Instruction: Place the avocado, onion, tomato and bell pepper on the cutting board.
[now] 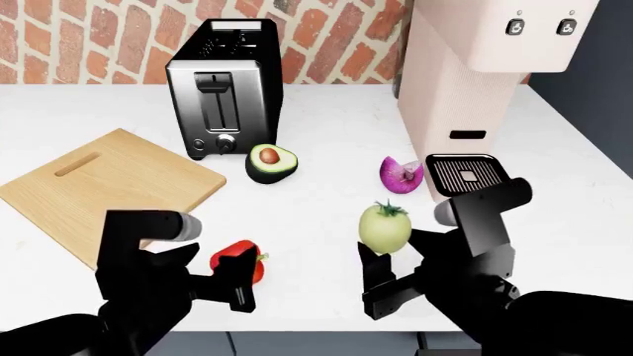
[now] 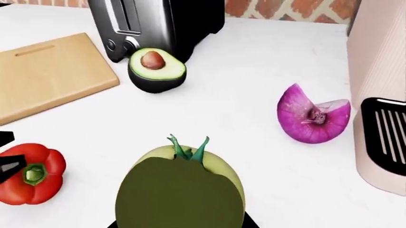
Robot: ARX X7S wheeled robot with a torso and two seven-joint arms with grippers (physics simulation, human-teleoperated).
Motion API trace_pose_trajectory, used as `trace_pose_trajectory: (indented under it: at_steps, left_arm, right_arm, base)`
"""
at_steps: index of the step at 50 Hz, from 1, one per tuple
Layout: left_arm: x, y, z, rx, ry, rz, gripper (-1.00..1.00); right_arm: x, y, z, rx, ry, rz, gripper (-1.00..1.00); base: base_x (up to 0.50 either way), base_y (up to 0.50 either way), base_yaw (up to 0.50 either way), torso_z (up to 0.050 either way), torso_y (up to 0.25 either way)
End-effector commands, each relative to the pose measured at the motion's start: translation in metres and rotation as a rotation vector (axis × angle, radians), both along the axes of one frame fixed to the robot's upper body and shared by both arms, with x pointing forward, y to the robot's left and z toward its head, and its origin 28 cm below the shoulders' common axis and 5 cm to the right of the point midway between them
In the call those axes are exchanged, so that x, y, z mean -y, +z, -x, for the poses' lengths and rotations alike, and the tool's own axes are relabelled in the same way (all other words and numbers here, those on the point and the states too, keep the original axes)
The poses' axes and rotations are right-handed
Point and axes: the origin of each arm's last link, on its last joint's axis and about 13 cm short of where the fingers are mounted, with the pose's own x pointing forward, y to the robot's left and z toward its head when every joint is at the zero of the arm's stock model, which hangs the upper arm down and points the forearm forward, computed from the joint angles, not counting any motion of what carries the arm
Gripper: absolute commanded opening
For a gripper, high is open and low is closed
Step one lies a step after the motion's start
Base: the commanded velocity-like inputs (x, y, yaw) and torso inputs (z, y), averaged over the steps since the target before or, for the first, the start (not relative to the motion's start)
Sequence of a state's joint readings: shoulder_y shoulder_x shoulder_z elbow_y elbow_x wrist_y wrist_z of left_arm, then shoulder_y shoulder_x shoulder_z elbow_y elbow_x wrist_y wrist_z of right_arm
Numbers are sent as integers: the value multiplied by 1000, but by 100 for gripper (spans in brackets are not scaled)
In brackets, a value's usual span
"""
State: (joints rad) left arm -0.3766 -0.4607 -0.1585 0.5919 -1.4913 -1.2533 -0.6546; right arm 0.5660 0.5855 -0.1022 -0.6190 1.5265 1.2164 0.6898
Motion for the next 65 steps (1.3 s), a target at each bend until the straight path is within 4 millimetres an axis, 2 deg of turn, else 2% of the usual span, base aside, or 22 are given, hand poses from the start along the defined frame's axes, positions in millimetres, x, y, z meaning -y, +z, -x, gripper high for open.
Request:
trace_pose_trajectory:
  at_steps: [1,40,41,56,65]
  left_arm:
    - [0,-4,5,-38,-14,19,100]
    - [-1,-17,-6,-148,-30,91,100]
    - [-1,-17,-6,-144,-18,85,-100]
    - [-2,-1,-2,-39,-20,75,-100]
    - [-8,19,-2,101,20,42,-100]
  right_arm:
    - [0,2,1,26,6,-3,-100]
    - [0,-1,-1,13,1,-3,-100]
    - [0,-1,-1,14,1,-2,-100]
    - [0,0,0,18,4,-5,-100]
    - [-1,1,1,28,8,-6,-100]
  base:
    - [0,0,0,0,0]
    - [1,0,0,0,0]
    - [0,0,-3,0,0]
    - [1,0,0,0,0]
    - [0,0,0,0,0]
